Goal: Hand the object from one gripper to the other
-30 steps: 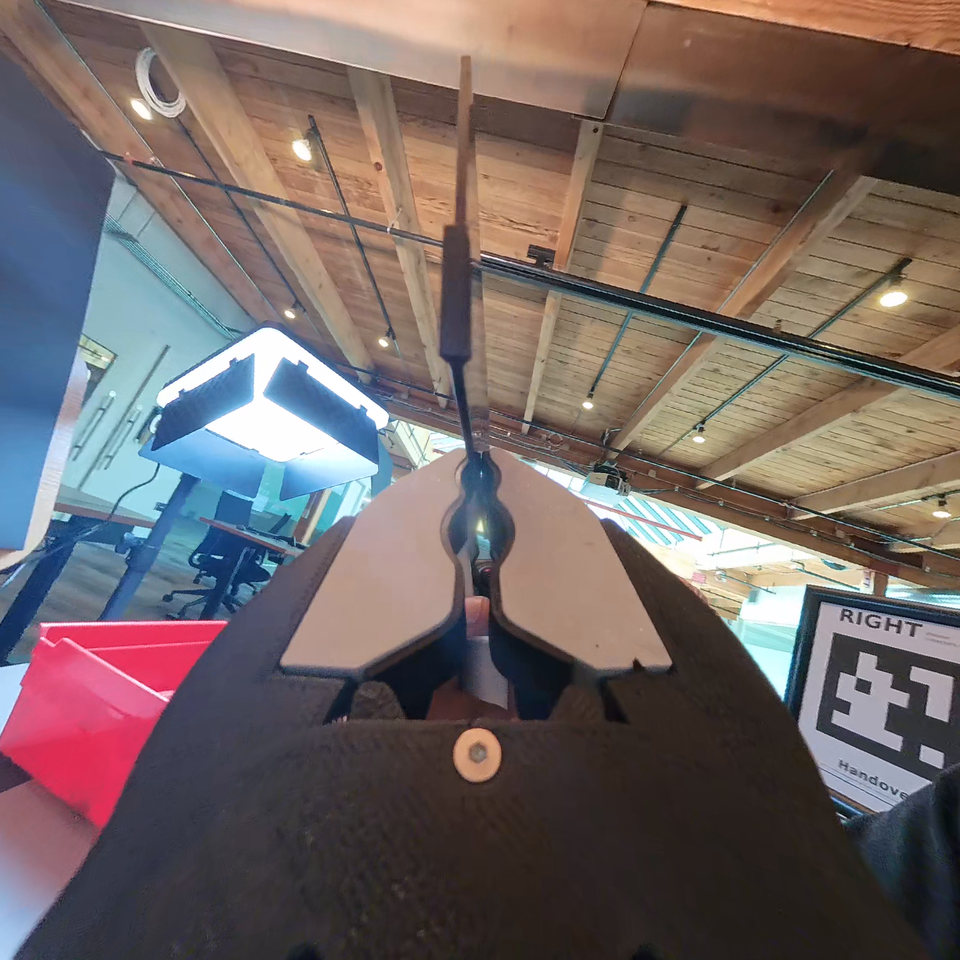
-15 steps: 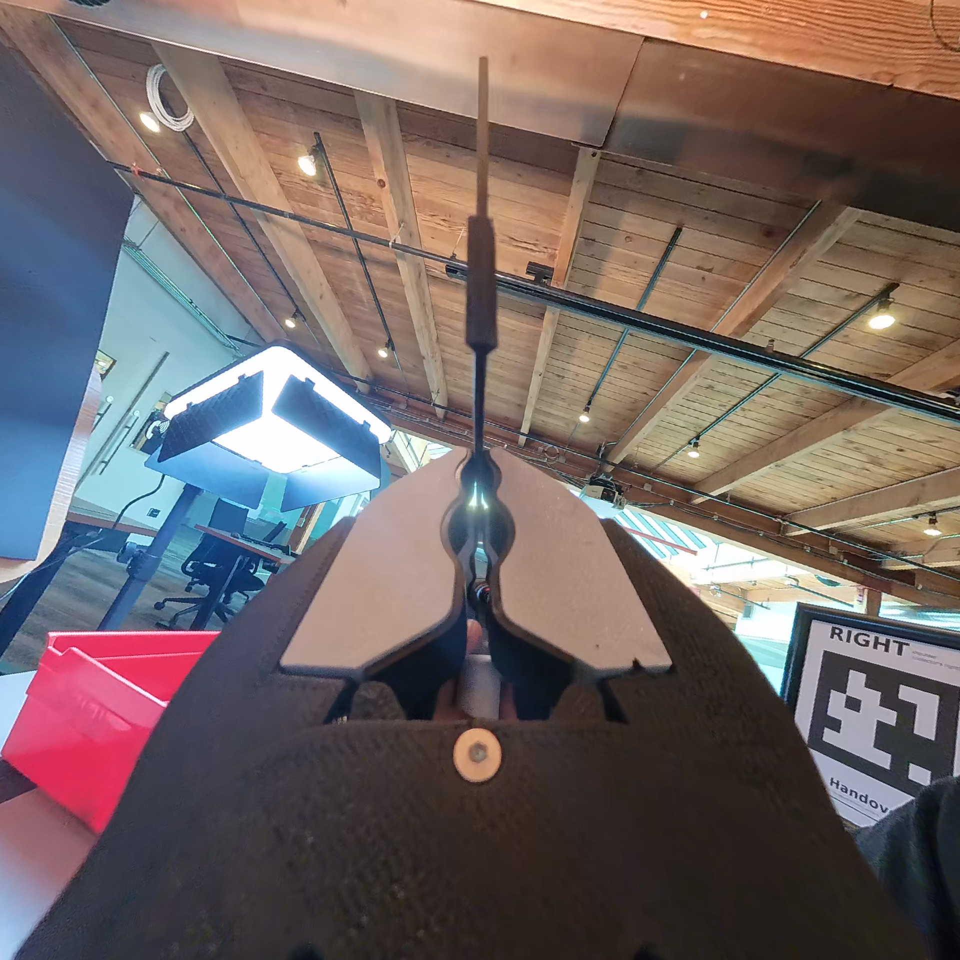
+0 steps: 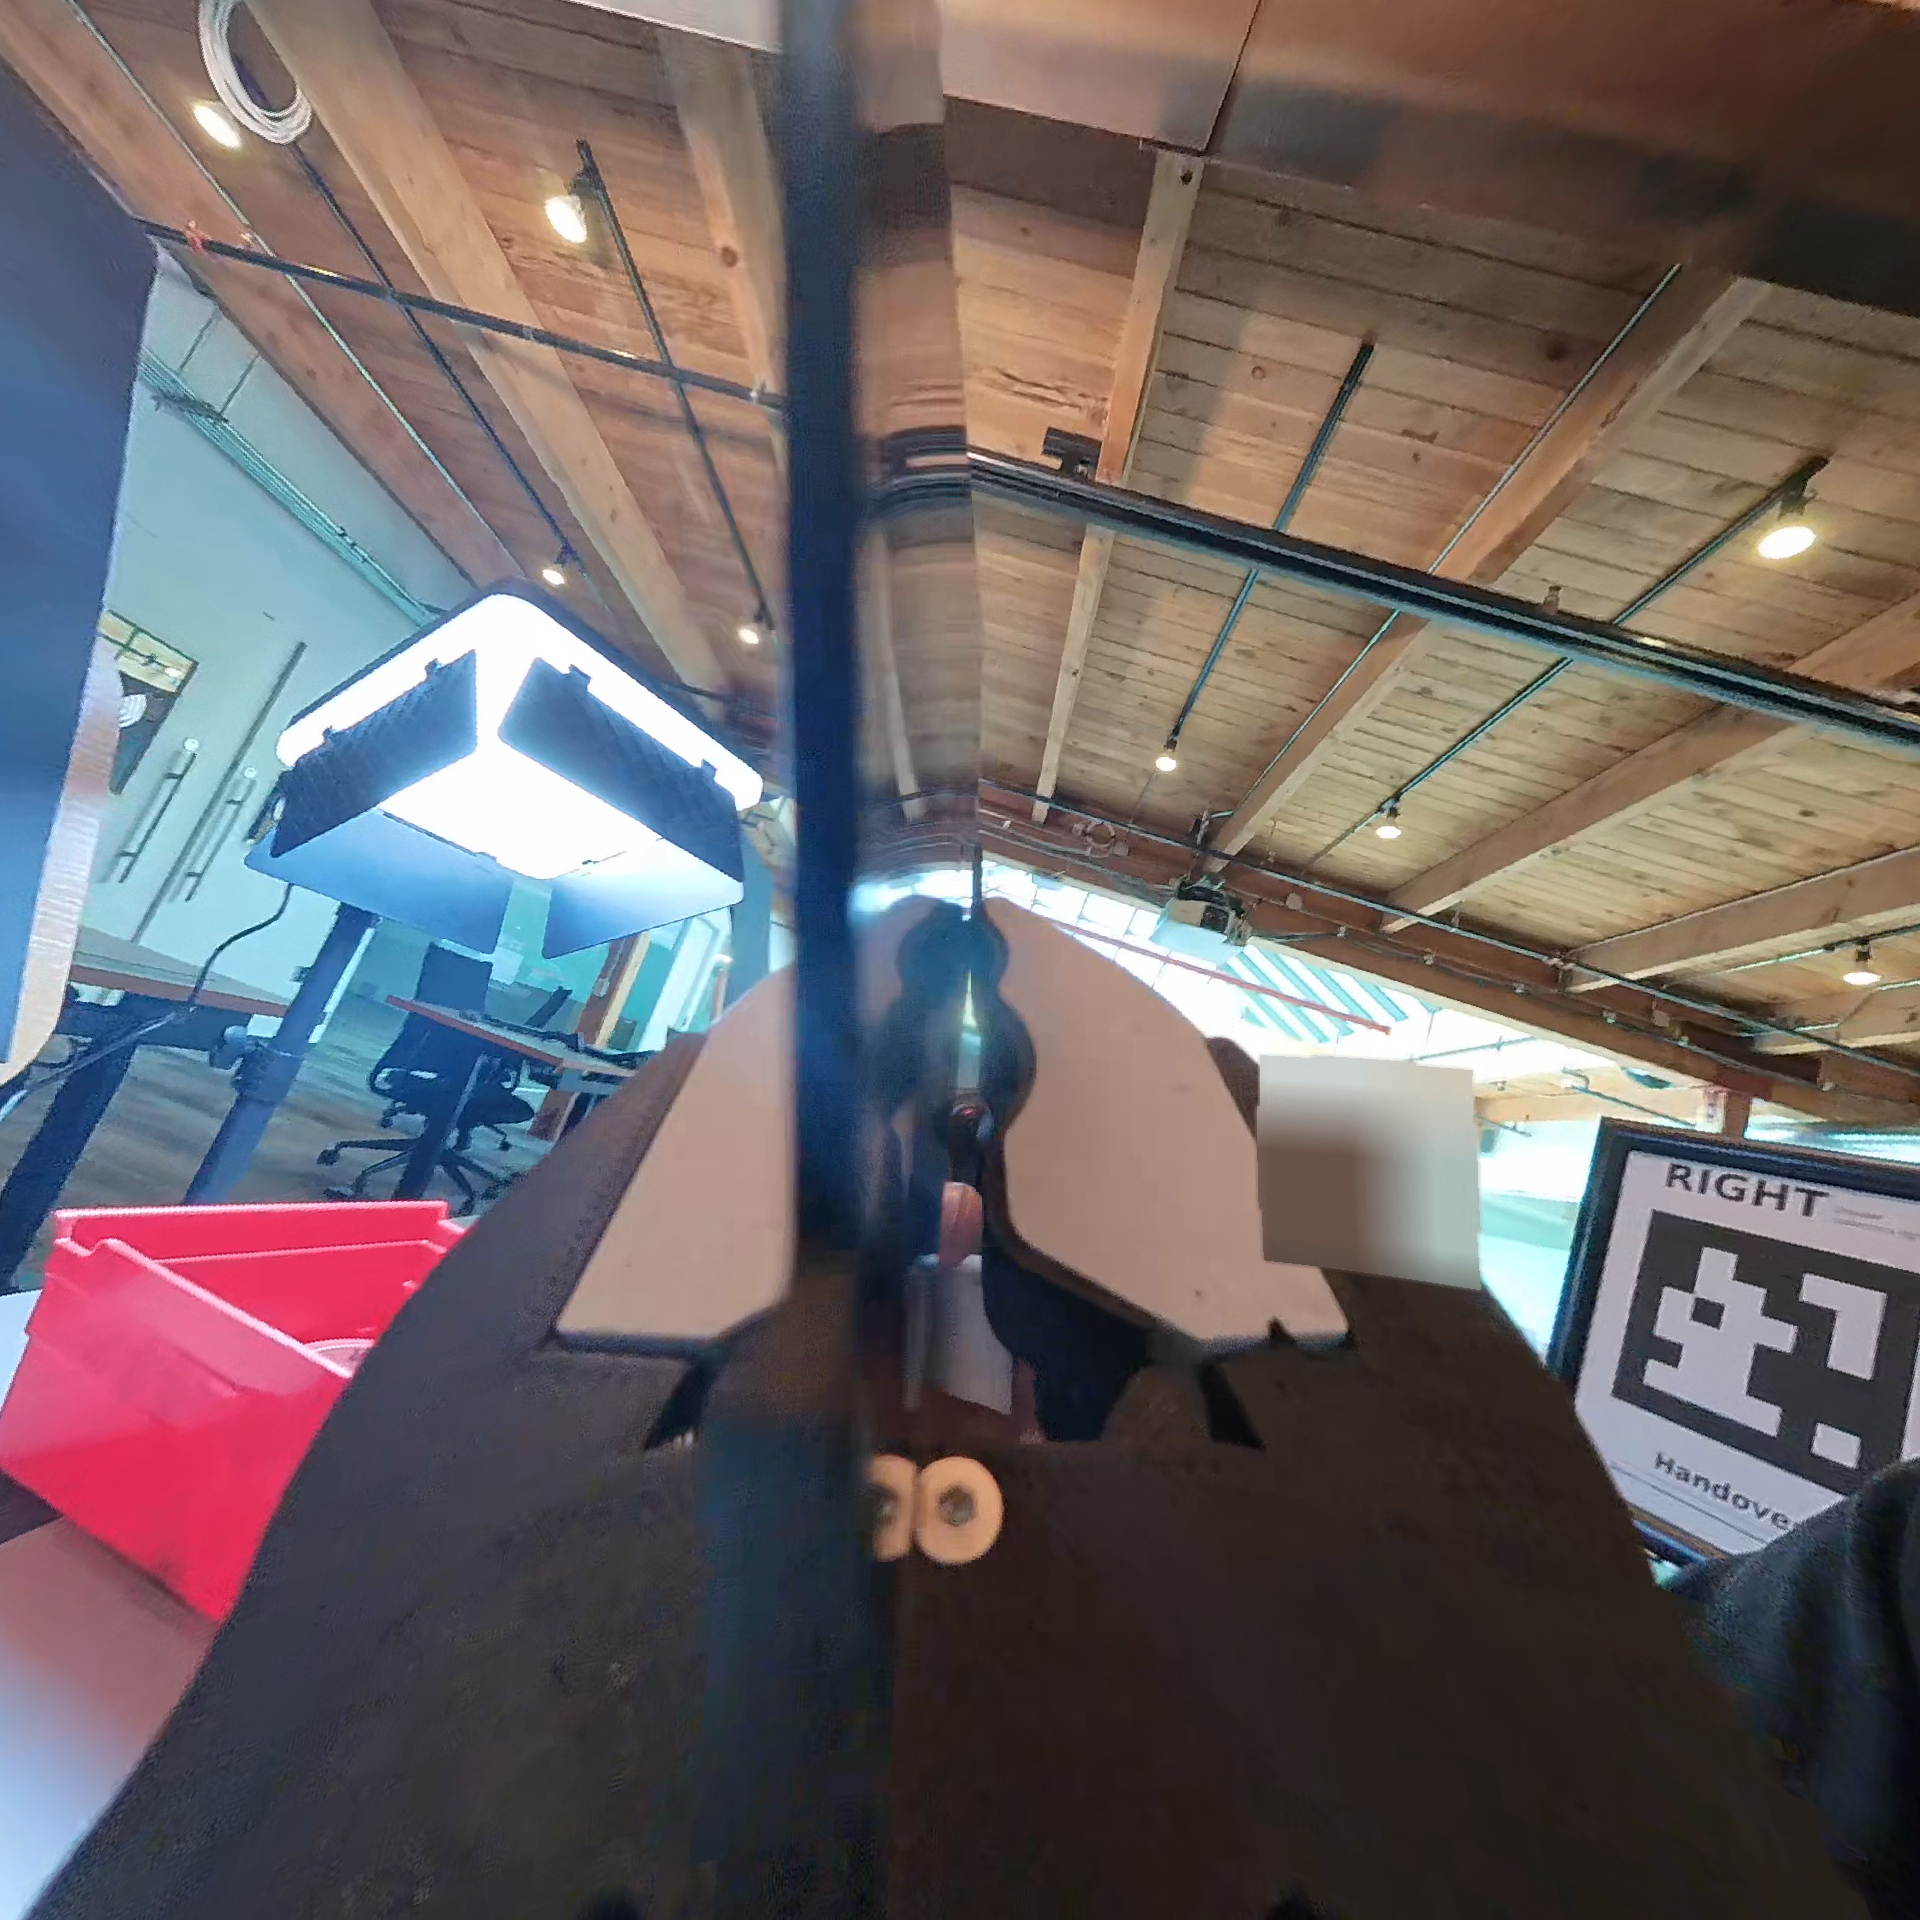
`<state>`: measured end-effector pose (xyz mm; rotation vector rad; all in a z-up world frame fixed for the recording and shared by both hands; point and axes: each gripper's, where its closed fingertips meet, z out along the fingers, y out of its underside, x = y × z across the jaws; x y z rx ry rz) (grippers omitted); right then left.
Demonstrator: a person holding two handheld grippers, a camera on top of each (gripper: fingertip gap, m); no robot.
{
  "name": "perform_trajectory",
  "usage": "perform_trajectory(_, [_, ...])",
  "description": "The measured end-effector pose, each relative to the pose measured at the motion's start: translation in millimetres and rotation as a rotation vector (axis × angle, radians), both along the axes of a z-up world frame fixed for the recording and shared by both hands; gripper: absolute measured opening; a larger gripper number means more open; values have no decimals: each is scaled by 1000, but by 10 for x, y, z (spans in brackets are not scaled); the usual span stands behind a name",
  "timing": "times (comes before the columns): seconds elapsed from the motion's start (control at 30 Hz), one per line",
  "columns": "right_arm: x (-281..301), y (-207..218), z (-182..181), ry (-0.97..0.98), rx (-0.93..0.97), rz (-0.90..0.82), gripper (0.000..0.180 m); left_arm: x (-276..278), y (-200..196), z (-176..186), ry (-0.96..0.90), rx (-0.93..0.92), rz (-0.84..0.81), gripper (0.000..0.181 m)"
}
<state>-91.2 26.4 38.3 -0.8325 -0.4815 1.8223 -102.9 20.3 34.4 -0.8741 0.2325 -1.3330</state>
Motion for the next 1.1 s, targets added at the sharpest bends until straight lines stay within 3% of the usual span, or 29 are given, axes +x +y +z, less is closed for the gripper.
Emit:
perform_trajectory(0.17, [-17, 29, -21, -57, 35, -10, 2, -20, 18, 0, 71, -16, -2, 2])
perform_trajectory(0.27, [54, 102, -18, -127, 114, -59, 24, -87, 18, 45, 134, -34, -44, 2])
perform_trajectory(0.4, [141, 136, -44, -227, 213, -43, 30, -120, -29, 27, 355, -28, -34, 1])
perform_trajectory(0.5, [134, 86, -94, -283, 252, 6, 25, -74, -72, -17, 473, -33, -35, 1])
perform_trajectory(0.53, [124, 54, -110, -287, 268, 15, 11, -49, -68, -47, 498, -41, -36, 2])
perform_trajectory(0.73, [117, -1, -56, -163, 203, 63, 3, -64, -37, -1, 412, -33, -19, 2])
perform_trajectory(0.83, [149, -35, 24, -13, 107, 124, 2, 9, -22, 23, 336, -14, 17, 23])
perform_trajectory(1.1, [90, -65, -22, 74, 31, 120, 2, 87, -62, 55, 265, 11, 32, 5])
